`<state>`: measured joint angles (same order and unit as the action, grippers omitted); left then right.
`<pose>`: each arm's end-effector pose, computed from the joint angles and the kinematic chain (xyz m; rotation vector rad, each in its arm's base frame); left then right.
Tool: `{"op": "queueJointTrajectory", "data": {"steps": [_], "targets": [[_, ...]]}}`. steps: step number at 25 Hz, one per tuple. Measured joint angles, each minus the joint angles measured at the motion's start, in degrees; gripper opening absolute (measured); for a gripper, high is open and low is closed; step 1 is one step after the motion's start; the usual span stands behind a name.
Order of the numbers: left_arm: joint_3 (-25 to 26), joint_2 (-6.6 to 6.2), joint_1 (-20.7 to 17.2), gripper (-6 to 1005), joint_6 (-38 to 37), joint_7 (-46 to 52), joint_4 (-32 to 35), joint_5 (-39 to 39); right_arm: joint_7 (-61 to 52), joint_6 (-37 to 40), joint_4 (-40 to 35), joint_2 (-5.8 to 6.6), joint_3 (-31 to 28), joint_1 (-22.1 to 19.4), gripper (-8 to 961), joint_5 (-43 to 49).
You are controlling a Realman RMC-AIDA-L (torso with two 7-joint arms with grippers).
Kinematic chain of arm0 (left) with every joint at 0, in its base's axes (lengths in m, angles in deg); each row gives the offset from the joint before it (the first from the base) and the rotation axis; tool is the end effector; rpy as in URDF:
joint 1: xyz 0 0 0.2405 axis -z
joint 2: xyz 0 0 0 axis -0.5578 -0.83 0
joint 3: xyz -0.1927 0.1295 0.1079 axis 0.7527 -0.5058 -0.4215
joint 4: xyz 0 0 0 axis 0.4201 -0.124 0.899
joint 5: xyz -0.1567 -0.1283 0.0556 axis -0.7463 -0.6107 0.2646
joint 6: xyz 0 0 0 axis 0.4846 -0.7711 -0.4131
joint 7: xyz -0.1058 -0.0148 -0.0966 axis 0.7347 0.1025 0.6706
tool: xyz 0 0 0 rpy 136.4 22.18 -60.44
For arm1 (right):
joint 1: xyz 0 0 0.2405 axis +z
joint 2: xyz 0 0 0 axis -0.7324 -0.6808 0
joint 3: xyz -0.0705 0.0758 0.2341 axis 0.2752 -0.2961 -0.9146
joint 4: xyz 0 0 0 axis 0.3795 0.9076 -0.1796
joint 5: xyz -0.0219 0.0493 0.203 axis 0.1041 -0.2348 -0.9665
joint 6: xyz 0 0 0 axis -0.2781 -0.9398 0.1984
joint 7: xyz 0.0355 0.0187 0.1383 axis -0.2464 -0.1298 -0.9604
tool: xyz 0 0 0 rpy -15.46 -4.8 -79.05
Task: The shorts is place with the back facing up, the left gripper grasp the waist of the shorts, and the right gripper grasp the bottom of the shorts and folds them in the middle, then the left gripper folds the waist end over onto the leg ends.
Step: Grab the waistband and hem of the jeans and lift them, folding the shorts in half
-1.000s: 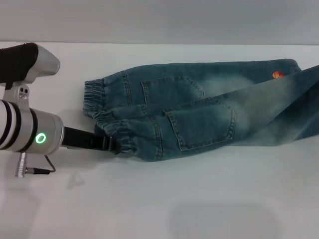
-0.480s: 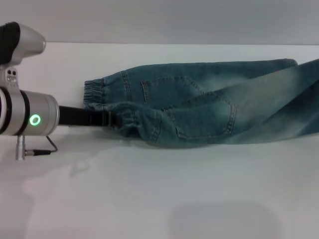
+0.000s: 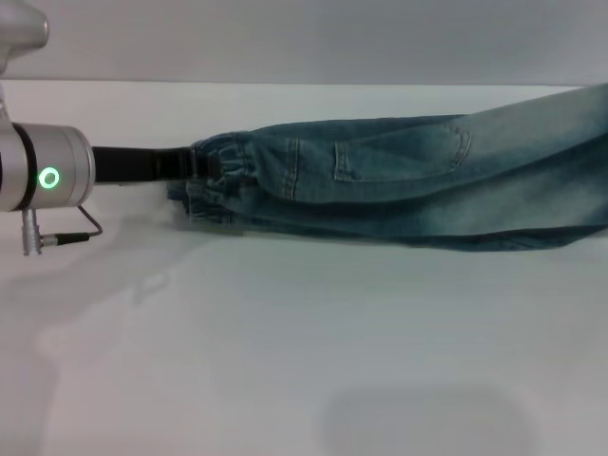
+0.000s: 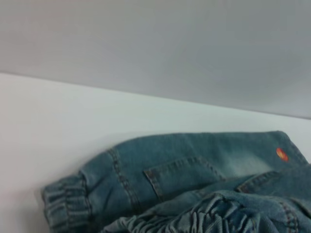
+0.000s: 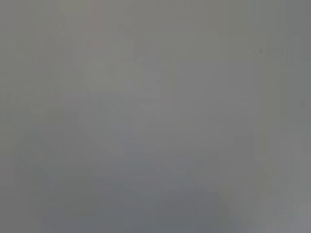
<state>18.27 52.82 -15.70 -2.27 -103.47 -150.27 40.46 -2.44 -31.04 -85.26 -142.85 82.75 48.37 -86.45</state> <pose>-0.2017 0.3591 0.0213 -2.1713 -1.4126 -0.3681 0.3144 0.3105 0.1373 -1.6759 1.1442 0.8756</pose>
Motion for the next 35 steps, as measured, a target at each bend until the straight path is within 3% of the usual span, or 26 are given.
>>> {"op": "queueJointTrajectory", "data": {"steps": [8,27,32,35], "targets": [[2.1,0.05,5.0,83,-2.4,-4.6,8.7,-3.1,1.9,0.2,5.2,0.15,-2.2,4.1,-2,0.4],[4.0,-0.03,8.5,104,-9.5,-6.9,15.2,-4.1,8.8,1.9,17.1,0.36,-10.5,11.7,28,0.4],[4.0,0.12,9.2,131,-16.0,-13.7,19.1,-8.9,20.9,3.0,24.0,0.31,-13.8,14.8,45,-3.8],[3.9,0.14,9.2,148,-20.8,-18.7,21.7,-12.9,29.7,3.1,31.1,1.65,-15.8,17.8,55,-7.3]]}}
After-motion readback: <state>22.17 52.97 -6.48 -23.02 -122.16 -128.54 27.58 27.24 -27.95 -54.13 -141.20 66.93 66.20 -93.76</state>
